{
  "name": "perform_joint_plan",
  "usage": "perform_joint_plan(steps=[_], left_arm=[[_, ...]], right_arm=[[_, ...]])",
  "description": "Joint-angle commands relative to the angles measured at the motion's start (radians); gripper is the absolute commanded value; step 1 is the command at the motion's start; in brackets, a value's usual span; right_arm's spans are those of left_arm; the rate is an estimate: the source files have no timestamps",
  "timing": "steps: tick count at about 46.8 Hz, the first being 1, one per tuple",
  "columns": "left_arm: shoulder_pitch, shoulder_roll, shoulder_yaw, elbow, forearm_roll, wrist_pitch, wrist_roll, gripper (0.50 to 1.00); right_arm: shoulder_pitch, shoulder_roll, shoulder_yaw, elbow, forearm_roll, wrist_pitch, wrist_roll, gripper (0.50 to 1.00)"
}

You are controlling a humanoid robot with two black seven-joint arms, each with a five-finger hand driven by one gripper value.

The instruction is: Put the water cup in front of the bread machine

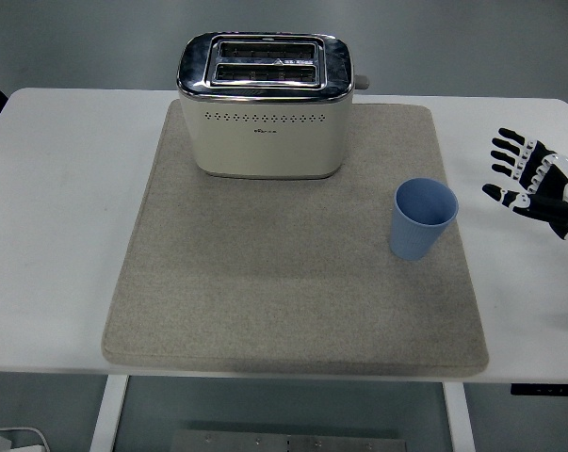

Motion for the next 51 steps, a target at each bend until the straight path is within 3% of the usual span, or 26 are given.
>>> perform_joint_plan(steps=[1,15,25,42,51], left_arm=[[0.000,0.000,0.000,0.000,0.000,0.000,0.000,1.000],[0.000,0.000,0.000,0.000,0.000,0.000,0.001,1.000],[0.000,0.000,0.000,0.000,0.000,0.000,0.001,1.000],[0.000,0.000,0.000,0.000,-0.001,0.000,0.000,1.000],[0.000,0.000,0.000,0.000,0.000,0.000,0.000,1.000]], right_arm=[[-0.034,-0.024,-0.003,0.018,-0.003,0.007,0.000,0.917],[-0.096,-0.026,-0.008,0.056,-0.058,-0.007,0.000,0.917],[-0.105,-0.014,-0.005,0.093,-0.130,-0.074,0.000,0.917],[-0.102,0.069,-0.007,0.098,-0.183,-0.160,0.000,0.917],[-0.094,0.086,-0.008,0.098,-0.183,-0.165,0.000,0.917]])
